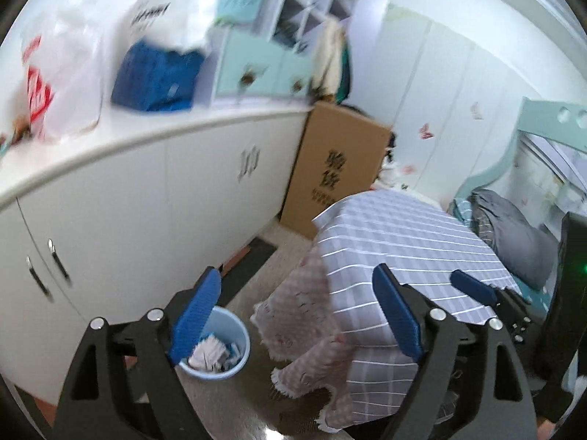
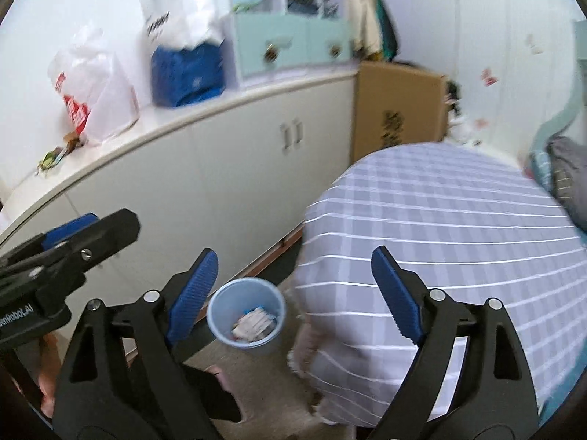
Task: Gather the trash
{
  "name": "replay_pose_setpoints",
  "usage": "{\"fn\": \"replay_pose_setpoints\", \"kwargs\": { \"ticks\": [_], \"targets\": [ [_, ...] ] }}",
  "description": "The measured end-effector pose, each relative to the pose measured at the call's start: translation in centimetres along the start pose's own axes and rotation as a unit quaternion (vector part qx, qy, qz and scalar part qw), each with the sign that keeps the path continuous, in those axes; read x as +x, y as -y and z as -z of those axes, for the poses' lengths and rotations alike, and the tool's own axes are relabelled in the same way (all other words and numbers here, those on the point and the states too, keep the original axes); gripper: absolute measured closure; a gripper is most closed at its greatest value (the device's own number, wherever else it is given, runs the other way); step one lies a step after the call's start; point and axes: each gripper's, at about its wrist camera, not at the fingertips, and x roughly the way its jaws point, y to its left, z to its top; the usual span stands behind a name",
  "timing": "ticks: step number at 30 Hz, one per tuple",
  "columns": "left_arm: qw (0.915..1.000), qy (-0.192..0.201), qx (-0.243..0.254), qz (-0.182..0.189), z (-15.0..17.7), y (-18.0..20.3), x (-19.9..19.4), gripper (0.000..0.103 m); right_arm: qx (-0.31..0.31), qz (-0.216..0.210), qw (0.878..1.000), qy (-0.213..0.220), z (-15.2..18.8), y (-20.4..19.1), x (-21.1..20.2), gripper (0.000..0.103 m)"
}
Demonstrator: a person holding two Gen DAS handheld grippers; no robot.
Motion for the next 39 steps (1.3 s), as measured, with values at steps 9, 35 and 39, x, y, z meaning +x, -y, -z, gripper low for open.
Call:
{"fn": "replay_pose_setpoints", "kwargs": {
  "ticks": [9,35,39],
  "targets": [
    [0.9949,0.073,0.069,0.005,0.3,6.7,-6.0,0.014,0.028,0.062,0.995,0.076,1.1,4.6,-9.4,0.013],
    [0.9823,0.144,0.116,0.032,1.7,12.0,-12.0,0.009,0.007,0.114,0.971,0.21,3.9,4.9,-21.0,0.009],
    [0.9815,0.147,0.119,0.027,1.8,12.0,-12.1,0.009,0.005,0.118,0.97,0.214,4.1,4.6,-21.1,0.009]
  ]
}}
